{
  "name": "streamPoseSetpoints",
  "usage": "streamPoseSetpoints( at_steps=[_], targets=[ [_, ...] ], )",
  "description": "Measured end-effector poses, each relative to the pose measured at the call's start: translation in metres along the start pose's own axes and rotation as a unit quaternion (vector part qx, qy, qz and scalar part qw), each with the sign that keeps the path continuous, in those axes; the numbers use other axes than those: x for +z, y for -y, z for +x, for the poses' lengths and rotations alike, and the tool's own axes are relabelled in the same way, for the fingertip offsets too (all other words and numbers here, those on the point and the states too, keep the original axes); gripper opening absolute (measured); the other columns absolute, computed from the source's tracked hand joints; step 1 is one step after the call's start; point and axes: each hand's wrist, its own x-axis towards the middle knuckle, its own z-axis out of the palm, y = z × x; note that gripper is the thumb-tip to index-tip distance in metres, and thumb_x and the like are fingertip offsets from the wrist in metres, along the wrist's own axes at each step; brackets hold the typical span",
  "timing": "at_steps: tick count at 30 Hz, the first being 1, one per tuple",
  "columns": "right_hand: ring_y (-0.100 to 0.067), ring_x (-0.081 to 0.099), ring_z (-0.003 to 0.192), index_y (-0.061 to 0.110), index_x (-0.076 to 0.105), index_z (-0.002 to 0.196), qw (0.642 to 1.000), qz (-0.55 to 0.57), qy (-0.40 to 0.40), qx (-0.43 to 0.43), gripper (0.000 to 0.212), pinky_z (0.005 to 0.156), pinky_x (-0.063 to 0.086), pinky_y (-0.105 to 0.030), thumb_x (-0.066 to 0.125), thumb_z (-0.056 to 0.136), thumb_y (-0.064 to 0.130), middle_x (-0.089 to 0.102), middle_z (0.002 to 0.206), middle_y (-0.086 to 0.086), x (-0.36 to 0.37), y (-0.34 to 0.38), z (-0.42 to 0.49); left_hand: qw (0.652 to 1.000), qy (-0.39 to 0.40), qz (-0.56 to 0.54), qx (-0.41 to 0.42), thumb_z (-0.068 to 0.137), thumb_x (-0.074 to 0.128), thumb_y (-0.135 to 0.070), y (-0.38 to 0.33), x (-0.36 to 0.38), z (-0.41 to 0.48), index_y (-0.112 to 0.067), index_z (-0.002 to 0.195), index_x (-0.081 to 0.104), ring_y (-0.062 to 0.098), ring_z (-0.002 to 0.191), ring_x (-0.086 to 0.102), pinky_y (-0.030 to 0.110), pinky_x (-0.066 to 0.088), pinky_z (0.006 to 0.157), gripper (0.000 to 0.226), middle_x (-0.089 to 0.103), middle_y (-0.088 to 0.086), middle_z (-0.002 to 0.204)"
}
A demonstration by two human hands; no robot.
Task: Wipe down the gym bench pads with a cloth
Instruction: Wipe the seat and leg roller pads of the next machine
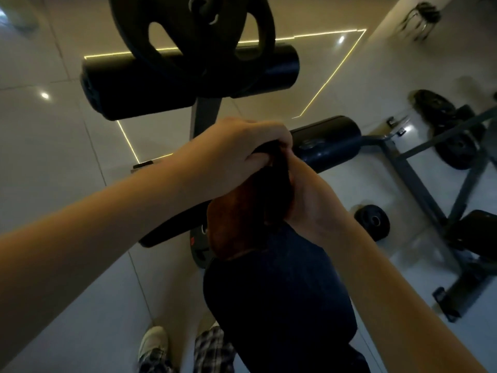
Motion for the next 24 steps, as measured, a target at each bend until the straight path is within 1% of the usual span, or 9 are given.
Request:
streamPoseSetpoints(
  at_steps=[2,5,7,9,11,14,17,20,24],
  targets=[
    [-0.025,0.062,0.111,0.016,0.053,0.124,0.996,-0.085,0.021,0.001,0.048,0.097,0.051,-0.04,0.055,0.086,0.046,0.063,0.118,-0.011,-0.015,0.009,-0.005,1.0,-0.002,-0.008,-0.007,0.093,0.052,-0.015,0.0,0.012,0.015,-0.017,0.11,0.061,0.009,0.091,0.06,0.023,0.047,0.076,0.02,0.065,-0.001,0.097],
    [-0.012,0.068,0.094,0.022,0.044,0.121,0.948,-0.311,-0.059,0.002,0.051,0.081,0.058,-0.034,0.075,0.081,0.026,0.065,0.105,-0.002,-0.043,0.028,-0.011,0.998,-0.022,-0.029,-0.042,0.092,0.053,-0.011,-0.007,0.03,0.042,-0.015,0.103,0.062,0.004,0.078,0.054,0.013,0.042,0.073,0.015,0.062,-0.002,0.089],
    [-0.004,0.067,0.081,0.021,0.043,0.113,0.913,-0.397,-0.094,-0.019,0.036,0.068,0.058,-0.024,0.068,0.087,0.017,0.063,0.094,0.001,-0.059,0.043,-0.013,0.997,-0.039,-0.033,-0.059,0.091,0.055,-0.007,-0.013,0.04,0.063,-0.014,0.101,0.063,0.004,0.074,0.052,0.008,0.039,0.072,0.015,0.06,-0.004,0.088],
    [0.003,0.063,0.069,0.025,0.047,0.102,0.887,-0.45,-0.098,-0.036,0.021,0.055,0.051,-0.013,0.06,0.092,0.013,0.06,0.085,0.005,-0.079,0.06,-0.014,0.997,-0.042,-0.03,-0.059,0.091,0.056,-0.008,-0.02,0.047,0.086,-0.012,0.101,0.063,0.007,0.079,0.053,0.009,0.039,0.073,0.013,0.06,-0.002,0.089],
    [0.01,0.058,0.062,0.028,0.048,0.098,0.864,-0.494,-0.084,-0.044,0.021,0.049,0.043,-0.007,0.058,0.093,0.01,0.056,0.082,0.01,-0.098,0.077,-0.01,0.997,-0.042,-0.018,-0.055,0.092,0.056,-0.009,-0.022,0.053,0.109,-0.01,0.103,0.063,0.01,0.085,0.054,0.01,0.039,0.074,0.013,0.06,0.001,0.093],
    [0.002,0.057,0.071,0.024,0.052,0.105,0.825,-0.552,-0.09,-0.078,0.018,0.06,0.045,-0.011,0.058,0.093,0.013,0.055,0.085,0.011,-0.125,0.11,0.007,0.995,-0.082,0.011,-0.055,0.095,0.054,-0.012,-0.024,0.059,0.148,-0.01,0.109,0.061,0.009,0.092,0.052,0.01,0.038,0.076,0.016,0.056,-0.003,0.098],
    [-0.013,0.059,0.087,0.014,0.063,0.109,0.796,-0.576,-0.125,-0.137,0.015,0.083,0.049,-0.03,0.056,0.095,0.015,0.058,0.084,0.008,-0.139,0.142,0.029,0.984,-0.158,0.027,-0.075,0.097,0.052,-0.016,-0.018,0.052,0.172,-0.01,0.116,0.058,0.008,0.098,0.049,0.014,0.04,0.077,0.021,0.051,-0.005,0.104],
    [-0.014,0.061,0.092,0.011,0.066,0.112,0.773,-0.585,-0.139,-0.203,0.02,0.088,0.049,-0.028,0.053,0.097,0.013,0.063,0.091,0.002,-0.145,0.158,0.046,0.976,-0.204,0.041,-0.061,0.096,0.051,-0.02,-0.011,0.049,0.181,-0.007,0.119,0.056,0.008,0.102,0.048,0.005,0.035,0.077,0.027,0.055,-0.001,0.109],
    [-0.009,0.058,0.099,0.009,0.064,0.121,0.756,-0.584,-0.138,-0.261,0.029,0.091,0.046,-0.018,0.05,0.095,0.01,0.063,0.102,0.004,-0.158,0.133,0.06,0.977,-0.202,0.058,-0.042,0.093,0.056,-0.016,0.0,0.065,0.171,-0.003,0.115,0.057,0.008,0.101,0.047,0.001,0.036,0.077,0.026,0.061,0.011,0.113]
  ],
)
